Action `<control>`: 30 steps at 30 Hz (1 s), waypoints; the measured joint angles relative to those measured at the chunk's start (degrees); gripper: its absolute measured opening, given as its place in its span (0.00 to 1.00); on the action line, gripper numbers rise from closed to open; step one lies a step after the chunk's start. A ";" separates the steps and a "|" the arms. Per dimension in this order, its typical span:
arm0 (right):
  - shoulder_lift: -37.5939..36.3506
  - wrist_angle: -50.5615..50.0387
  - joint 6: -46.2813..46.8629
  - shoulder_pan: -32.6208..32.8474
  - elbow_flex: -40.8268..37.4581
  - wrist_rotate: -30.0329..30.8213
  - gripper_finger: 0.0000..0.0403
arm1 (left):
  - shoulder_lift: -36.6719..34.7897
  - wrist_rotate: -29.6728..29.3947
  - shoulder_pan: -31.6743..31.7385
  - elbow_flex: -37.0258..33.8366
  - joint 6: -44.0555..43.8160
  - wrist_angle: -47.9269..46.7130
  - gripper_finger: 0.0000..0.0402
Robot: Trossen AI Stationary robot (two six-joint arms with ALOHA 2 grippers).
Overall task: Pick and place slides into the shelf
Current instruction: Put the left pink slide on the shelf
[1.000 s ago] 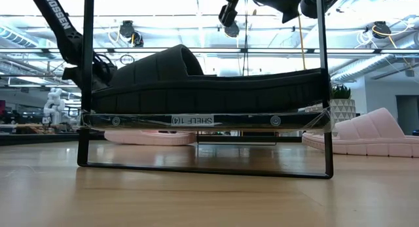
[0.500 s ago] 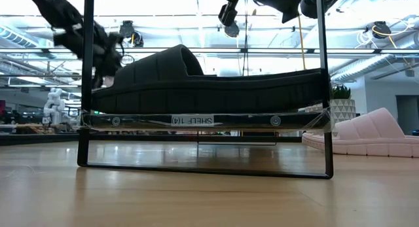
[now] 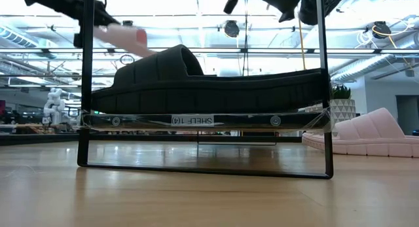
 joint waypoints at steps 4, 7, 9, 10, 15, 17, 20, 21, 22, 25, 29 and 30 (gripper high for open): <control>0.00 0.36 -0.01 -2.96 0.00 0.09 0.23 | -2.78 -1.49 -6.73 0.00 -5.92 2.03 0.00; 0.00 0.53 -0.01 -4.70 0.00 0.49 0.23 | -3.07 -4.86 -12.31 0.00 -9.05 4.05 0.00; 0.00 0.53 -0.21 -5.40 0.00 1.54 0.23 | -2.55 -9.06 -16.09 0.00 -9.45 4.98 0.00; 0.00 0.60 -0.66 -5.65 0.00 1.92 0.23 | -2.00 -11.27 -17.99 0.00 -9.24 5.26 0.00; 0.00 2.99 -1.47 -6.12 0.00 2.96 0.23 | 3.79 -19.75 -26.31 -1.62 -6.74 9.39 0.00; 0.00 3.30 -1.24 -6.14 0.00 2.96 0.23 | 7.17 -20.56 -28.57 -2.92 -6.36 13.32 0.00; 0.00 3.17 -1.05 -6.12 0.00 2.79 0.23 | 13.09 -20.81 -30.95 -4.21 -6.13 20.07 0.00; 0.00 3.40 -0.83 -6.08 0.00 2.75 0.23 | 15.20 -20.41 -31.52 -4.29 -6.12 22.54 0.00; 0.00 3.65 -0.43 -6.08 0.00 2.71 0.23 | 17.11 -19.78 -32.01 -4.31 -6.12 24.84 0.00; 0.00 3.94 0.36 -6.06 0.00 2.61 0.23 | 22.37 -18.32 -33.67 -4.30 -6.09 30.87 0.00; 0.00 3.99 0.41 -5.73 0.00 2.58 0.23 | 29.17 -17.72 -35.60 -4.31 -5.95 36.09 0.00; 0.00 3.99 0.43 -5.73 0.00 2.56 0.23 | 30.59 -17.37 -36.06 -4.31 -6.20 37.56 0.00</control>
